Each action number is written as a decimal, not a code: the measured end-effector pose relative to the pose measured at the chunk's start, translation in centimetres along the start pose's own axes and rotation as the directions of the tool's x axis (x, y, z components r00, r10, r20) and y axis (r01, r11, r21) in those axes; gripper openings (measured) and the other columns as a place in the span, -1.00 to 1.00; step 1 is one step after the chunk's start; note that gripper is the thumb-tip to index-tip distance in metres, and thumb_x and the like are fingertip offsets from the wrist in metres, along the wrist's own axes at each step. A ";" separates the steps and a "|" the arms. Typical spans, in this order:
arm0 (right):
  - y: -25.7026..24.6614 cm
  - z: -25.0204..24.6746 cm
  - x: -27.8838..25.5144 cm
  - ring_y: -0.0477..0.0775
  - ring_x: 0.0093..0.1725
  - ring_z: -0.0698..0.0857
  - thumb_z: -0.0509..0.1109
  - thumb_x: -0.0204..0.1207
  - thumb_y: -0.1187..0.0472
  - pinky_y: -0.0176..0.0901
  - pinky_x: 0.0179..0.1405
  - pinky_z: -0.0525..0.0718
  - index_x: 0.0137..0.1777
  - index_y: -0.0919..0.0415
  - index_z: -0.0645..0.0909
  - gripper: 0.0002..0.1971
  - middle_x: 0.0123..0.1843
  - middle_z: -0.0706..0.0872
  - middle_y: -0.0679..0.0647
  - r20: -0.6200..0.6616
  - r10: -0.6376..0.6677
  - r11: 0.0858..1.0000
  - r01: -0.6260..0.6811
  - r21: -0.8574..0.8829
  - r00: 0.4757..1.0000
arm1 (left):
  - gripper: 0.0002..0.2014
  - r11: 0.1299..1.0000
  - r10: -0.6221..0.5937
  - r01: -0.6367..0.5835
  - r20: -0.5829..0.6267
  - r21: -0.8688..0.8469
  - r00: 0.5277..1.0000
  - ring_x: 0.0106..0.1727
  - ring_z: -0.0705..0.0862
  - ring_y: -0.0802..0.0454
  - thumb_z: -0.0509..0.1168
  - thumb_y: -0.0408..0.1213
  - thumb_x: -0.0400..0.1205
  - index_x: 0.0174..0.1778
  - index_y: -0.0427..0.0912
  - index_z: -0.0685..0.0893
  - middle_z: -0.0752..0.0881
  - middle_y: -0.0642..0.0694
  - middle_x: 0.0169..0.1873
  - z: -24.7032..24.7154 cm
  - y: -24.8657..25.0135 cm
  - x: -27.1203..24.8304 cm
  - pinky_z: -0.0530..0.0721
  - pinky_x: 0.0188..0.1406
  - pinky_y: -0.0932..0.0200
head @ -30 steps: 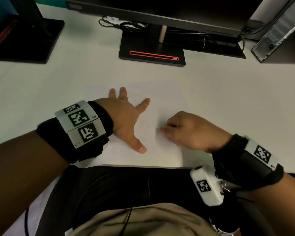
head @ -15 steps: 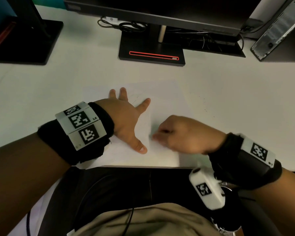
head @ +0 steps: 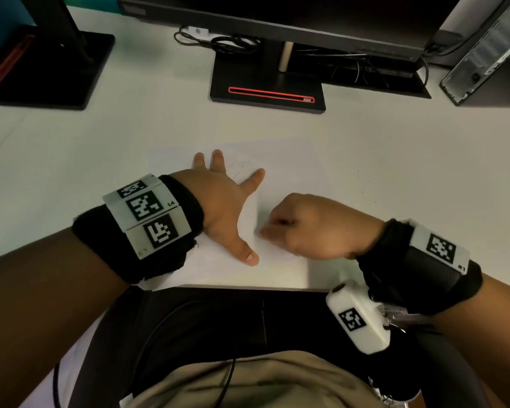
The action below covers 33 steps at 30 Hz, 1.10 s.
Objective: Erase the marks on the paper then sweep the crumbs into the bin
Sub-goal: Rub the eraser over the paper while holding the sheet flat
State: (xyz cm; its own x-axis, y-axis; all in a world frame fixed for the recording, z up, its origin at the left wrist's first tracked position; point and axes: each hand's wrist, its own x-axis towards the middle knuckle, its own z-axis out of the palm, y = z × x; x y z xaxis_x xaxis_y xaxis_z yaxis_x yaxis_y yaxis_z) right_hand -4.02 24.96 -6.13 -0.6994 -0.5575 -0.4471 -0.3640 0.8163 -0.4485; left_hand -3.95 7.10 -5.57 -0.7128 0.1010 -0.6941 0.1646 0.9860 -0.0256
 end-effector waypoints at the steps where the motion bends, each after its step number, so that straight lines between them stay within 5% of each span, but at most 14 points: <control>1: 0.3 -0.4 0.3 0.02 -0.46 0.42 0.28 0.72 -0.01 -0.09 -0.37 0.45 -0.34 0.35 0.54 -0.51 -0.44 0.51 0.10 -0.020 0.017 1.000 -0.017 0.020 1.000 | 0.47 1.000 0.002 -0.002 -0.001 -0.002 1.000 0.65 -0.40 -0.56 0.41 0.62 0.12 0.55 0.33 -0.64 -0.54 -0.40 0.62 0.0 -0.1 0.0 0.19 0.60 -0.50; 4: 0.7 -1.3 1.0 0.04 -0.47 0.43 0.28 0.71 0.03 -0.11 -0.35 0.44 -0.36 0.37 0.55 -0.52 -0.47 0.52 0.09 -0.092 0.047 0.998 -0.043 0.038 0.995 | 0.47 1.000 0.000 0.000 0.004 -0.010 1.000 0.65 -0.40 -0.56 0.41 0.62 0.11 0.54 0.34 -0.64 -0.55 -0.39 0.62 0.1 -0.1 -0.1 0.22 0.59 -0.52; 7: -0.1 -0.5 1.1 0.03 -0.46 0.46 0.26 0.73 0.01 -0.11 -0.38 0.46 -0.38 0.29 0.55 -0.53 -0.45 0.56 0.09 -0.032 0.011 1.000 -0.011 -0.002 0.999 | 0.47 1.000 0.001 -0.001 0.000 -0.004 1.000 0.65 -0.40 -0.57 0.42 0.61 0.13 0.55 0.33 -0.64 -0.55 -0.40 0.62 0.1 -0.1 -0.1 0.23 0.58 -0.51; 12: 0.7 -1.8 1.8 0.03 -0.51 0.44 0.27 0.72 0.04 -0.14 -0.39 0.46 -0.32 0.42 0.59 -0.52 -0.47 0.56 0.11 -0.099 0.061 0.997 -0.056 0.060 0.993 | 0.46 1.000 0.000 0.000 0.006 -0.012 1.000 0.65 -0.42 -0.54 0.42 0.60 0.13 0.55 0.35 -0.63 -0.55 -0.38 0.62 0.1 -0.1 -0.3 0.18 0.60 -0.52; 16: 0.2 -1.0 1.7 0.05 -0.47 0.48 0.26 0.73 -0.03 -0.10 -0.35 0.51 -0.30 0.38 0.61 -0.50 -0.44 0.59 0.12 -0.008 0.016 0.999 -0.016 0.032 1.000 | 0.46 1.000 0.004 -0.004 0.004 -0.002 1.000 0.64 -0.43 -0.55 0.43 0.59 0.14 0.55 0.34 -0.63 -0.56 -0.39 0.61 0.1 0.0 -0.3 0.17 0.61 -0.51; 20: 0.8 -2.0 2.1 0.06 -0.49 0.47 0.25 0.72 0.02 -0.10 -0.36 0.50 -0.28 0.44 0.61 -0.51 -0.45 0.59 0.15 -0.091 0.051 0.998 -0.047 0.039 0.995 | 0.45 1.000 0.000 0.000 0.013 -0.005 1.000 0.65 -0.43 -0.53 0.43 0.58 0.16 0.55 0.33 -0.63 -0.56 -0.38 0.62 0.0 0.1 -0.5 0.15 0.62 -0.50; 24: 0.2 -1.2 1.7 0.04 -0.46 0.47 0.26 0.71 -0.02 -0.03 -0.32 0.54 -0.35 0.30 0.57 -0.52 -0.46 0.57 0.09 0.035 -0.016 1.000 0.017 -0.008 0.999 | 0.46 1.000 0.003 -0.003 0.006 0.004 1.000 0.65 -0.42 -0.55 0.42 0.60 0.13 0.55 0.34 -0.63 -0.55 -0.40 0.62 0.1 0.0 -0.3 0.17 0.61 -0.50; 33: 1.0 -2.0 1.6 -0.02 -0.49 0.47 0.27 0.72 -0.02 -0.08 -0.30 0.54 -0.35 0.30 0.60 -0.52 -0.50 0.59 0.01 0.015 -0.005 1.000 0.005 -0.026 1.000 | 0.47 1.000 0.004 -0.004 0.012 0.001 1.000 0.65 -0.42 -0.54 0.42 0.62 0.12 0.54 0.35 -0.64 -0.56 -0.38 0.61 0.1 -0.1 -0.2 0.20 0.59 -0.52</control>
State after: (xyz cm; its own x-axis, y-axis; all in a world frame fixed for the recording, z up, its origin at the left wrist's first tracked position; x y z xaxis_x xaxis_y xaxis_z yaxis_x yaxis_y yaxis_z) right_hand -6.76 25.20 -5.72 -0.6882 -0.5637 -0.4567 -0.3838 0.8171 -0.4303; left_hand -3.78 6.96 -5.48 -0.7040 0.1036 -0.7026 0.1686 0.9854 -0.0236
